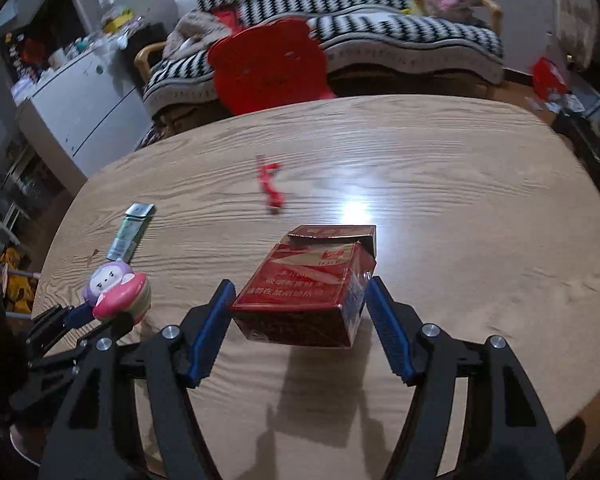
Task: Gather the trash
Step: 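Carry both items over the black bin and open both tools to drop them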
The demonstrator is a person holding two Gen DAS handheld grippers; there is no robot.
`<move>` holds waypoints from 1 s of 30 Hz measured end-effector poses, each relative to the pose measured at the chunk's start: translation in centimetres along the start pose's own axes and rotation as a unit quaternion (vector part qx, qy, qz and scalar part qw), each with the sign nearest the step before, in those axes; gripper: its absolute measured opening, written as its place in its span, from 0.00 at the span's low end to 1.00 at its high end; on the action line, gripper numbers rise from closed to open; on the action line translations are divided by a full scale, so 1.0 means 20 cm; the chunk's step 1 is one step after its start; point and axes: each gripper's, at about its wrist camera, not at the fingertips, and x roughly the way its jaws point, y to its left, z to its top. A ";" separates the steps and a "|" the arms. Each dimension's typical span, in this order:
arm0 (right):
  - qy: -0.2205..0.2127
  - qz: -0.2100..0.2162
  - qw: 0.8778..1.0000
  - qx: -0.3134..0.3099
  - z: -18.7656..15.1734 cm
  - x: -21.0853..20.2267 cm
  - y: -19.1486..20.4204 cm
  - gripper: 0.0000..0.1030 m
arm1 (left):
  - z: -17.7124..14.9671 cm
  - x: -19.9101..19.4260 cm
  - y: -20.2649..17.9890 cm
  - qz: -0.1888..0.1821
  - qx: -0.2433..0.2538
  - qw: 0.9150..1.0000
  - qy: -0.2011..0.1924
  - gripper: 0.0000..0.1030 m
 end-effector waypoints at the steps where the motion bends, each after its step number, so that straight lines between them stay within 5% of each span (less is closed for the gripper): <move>1: -0.003 -0.001 1.000 0.007 -0.02 -0.05 -0.07 0.64 | 0.00 0.01 -0.05 -0.006 0.007 1.000 0.001 0.47; 7: -0.031 -0.037 0.998 0.046 -0.19 -0.33 -0.44 0.64 | -0.01 0.07 -0.51 -0.055 0.066 0.996 0.017 0.47; 13: -0.055 -0.091 0.988 0.111 -0.49 -0.60 -0.89 0.64 | -0.09 0.11 -1.08 -0.124 0.141 0.982 0.027 0.47; 24: -0.059 -0.177 0.944 0.274 -1.19 -1.02 -1.71 0.64 | -0.61 0.24 -2.14 -0.260 0.288 0.916 0.106 0.47; 30: -0.014 -0.186 0.924 0.334 -1.44 -1.01 -1.99 0.64 | -0.90 0.43 -2.39 -0.274 0.328 0.891 0.153 0.47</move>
